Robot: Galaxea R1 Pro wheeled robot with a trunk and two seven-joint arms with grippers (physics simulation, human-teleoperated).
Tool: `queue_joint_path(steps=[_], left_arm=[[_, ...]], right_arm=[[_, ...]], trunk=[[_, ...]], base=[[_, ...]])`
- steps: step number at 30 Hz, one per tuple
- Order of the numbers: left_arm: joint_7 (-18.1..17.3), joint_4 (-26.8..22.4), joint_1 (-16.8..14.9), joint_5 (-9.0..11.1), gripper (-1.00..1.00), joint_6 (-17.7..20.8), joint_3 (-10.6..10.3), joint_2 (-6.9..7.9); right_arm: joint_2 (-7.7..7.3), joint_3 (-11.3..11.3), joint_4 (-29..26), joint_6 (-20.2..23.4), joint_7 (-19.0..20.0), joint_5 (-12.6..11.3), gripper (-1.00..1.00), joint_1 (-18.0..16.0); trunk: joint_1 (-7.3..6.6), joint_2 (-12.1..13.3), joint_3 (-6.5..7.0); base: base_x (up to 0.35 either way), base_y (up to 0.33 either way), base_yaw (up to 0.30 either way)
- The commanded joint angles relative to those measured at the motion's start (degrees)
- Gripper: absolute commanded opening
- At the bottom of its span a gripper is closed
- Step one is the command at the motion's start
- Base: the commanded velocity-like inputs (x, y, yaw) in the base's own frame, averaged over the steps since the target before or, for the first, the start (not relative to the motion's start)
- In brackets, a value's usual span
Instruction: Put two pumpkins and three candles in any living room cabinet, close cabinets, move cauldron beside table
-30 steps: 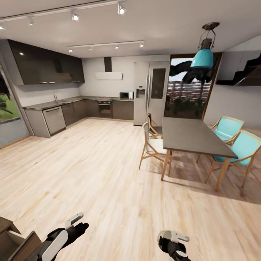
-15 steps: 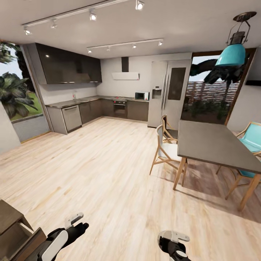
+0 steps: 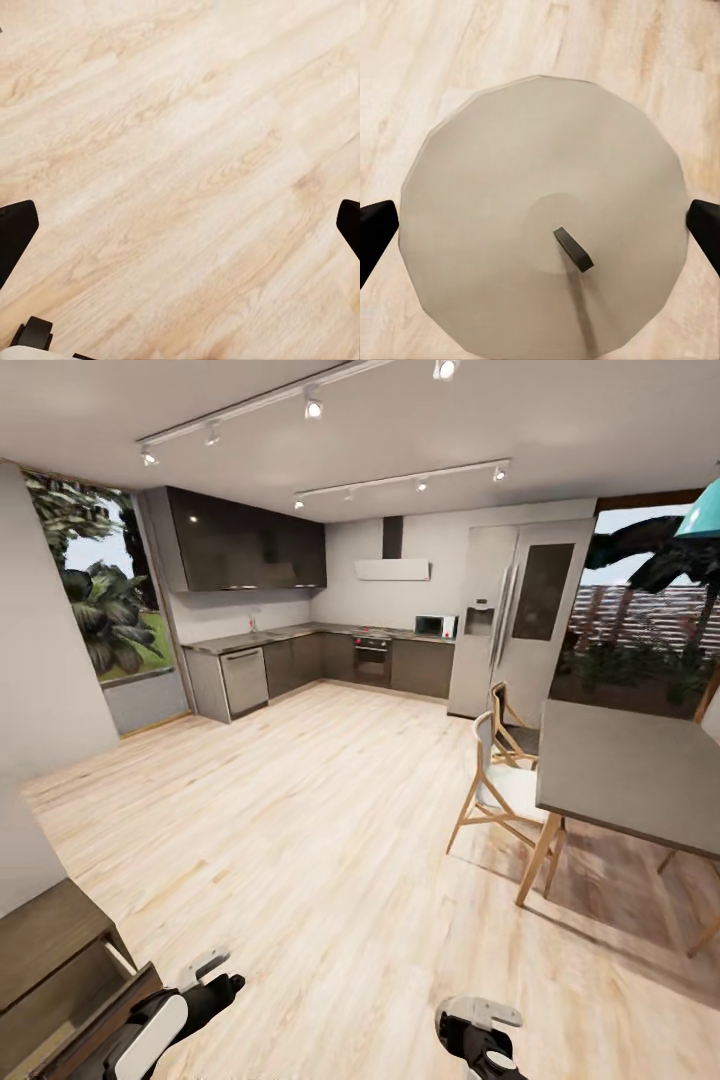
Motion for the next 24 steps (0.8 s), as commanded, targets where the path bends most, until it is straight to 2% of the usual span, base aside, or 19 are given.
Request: queue_joint_path(steps=[1, 22, 24], left_arm=[[0.53, -0.11, -0.06, 0.59, 1.00, -0.01, -0.32, 0.08], [0.63, -0.11, -0.06, 0.71, 1.00, -1.57, -0.39, 0.01], [0.85, -0.11, -0.06, 0.69, 1.00, -1.73, -0.40, -0.51]], right_arm=[[-0.01, 0.53, -0.03, -0.27, -0.24, -0.48, -1.00, -0.06], [0.02, 0.62, -0.03, -0.32, -0.23, -0.16, -1.00, -0.06], [0.03, 0.63, -0.03, -0.34, -0.21, -0.10, -1.00, -0.06]], trunk=[[0.03, -0.11, -0.12], [0.03, -0.11, -0.12], [0.03, -0.11, -0.12]], base=[[0.000, 0.000, 0.284], [0.000, 0.000, 0.284], [0.000, 0.000, 0.284]])
